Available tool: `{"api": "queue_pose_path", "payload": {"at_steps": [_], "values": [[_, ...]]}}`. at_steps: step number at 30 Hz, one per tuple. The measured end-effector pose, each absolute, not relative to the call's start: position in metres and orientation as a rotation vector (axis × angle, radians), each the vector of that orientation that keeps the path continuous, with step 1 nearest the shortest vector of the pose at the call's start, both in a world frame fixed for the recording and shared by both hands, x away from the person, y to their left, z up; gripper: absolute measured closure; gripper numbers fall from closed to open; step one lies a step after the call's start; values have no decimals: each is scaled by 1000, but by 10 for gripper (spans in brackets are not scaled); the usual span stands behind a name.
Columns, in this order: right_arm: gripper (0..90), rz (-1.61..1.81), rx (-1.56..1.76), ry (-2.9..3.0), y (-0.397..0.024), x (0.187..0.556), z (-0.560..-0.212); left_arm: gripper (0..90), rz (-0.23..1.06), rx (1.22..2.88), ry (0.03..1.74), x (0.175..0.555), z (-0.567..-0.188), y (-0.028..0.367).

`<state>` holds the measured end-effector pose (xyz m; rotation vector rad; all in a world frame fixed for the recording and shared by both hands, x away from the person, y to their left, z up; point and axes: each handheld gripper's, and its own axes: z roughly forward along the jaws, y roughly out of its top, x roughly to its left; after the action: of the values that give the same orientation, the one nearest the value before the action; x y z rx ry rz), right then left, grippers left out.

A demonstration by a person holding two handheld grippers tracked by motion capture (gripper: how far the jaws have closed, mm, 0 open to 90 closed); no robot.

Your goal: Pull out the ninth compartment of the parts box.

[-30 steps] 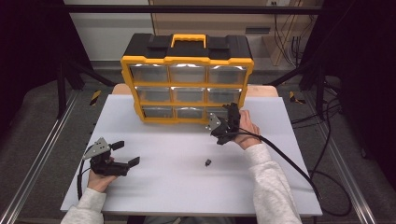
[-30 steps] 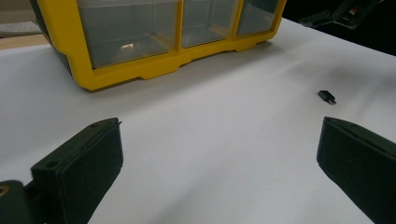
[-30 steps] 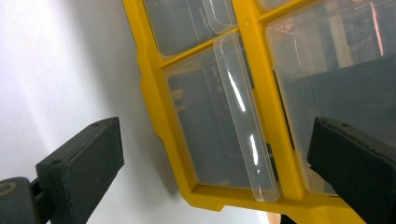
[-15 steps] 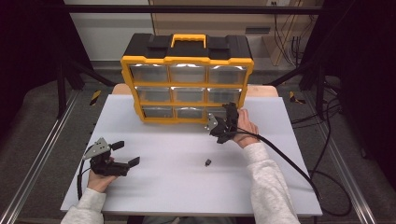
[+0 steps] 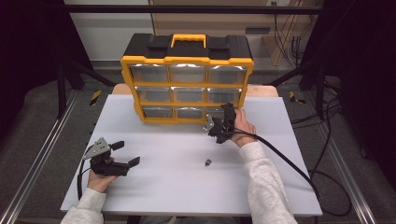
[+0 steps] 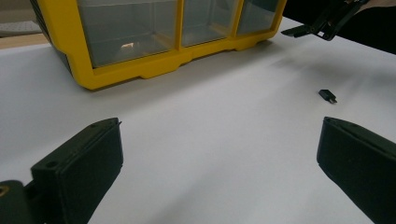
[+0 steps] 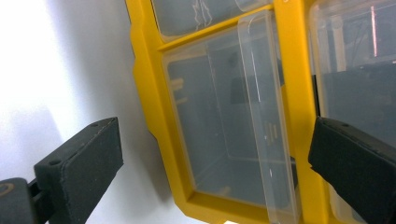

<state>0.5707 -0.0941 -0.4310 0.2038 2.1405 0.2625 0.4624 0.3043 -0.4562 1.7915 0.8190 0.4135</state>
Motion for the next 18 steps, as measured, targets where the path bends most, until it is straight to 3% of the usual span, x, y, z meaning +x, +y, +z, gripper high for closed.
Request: {"api": "queue_pose_path", "payload": {"at_steps": [18], "values": [[77, 162, 145, 2100, -91, 576, -444, 0, 417, 1791, 820, 462, -456, 305]]}}
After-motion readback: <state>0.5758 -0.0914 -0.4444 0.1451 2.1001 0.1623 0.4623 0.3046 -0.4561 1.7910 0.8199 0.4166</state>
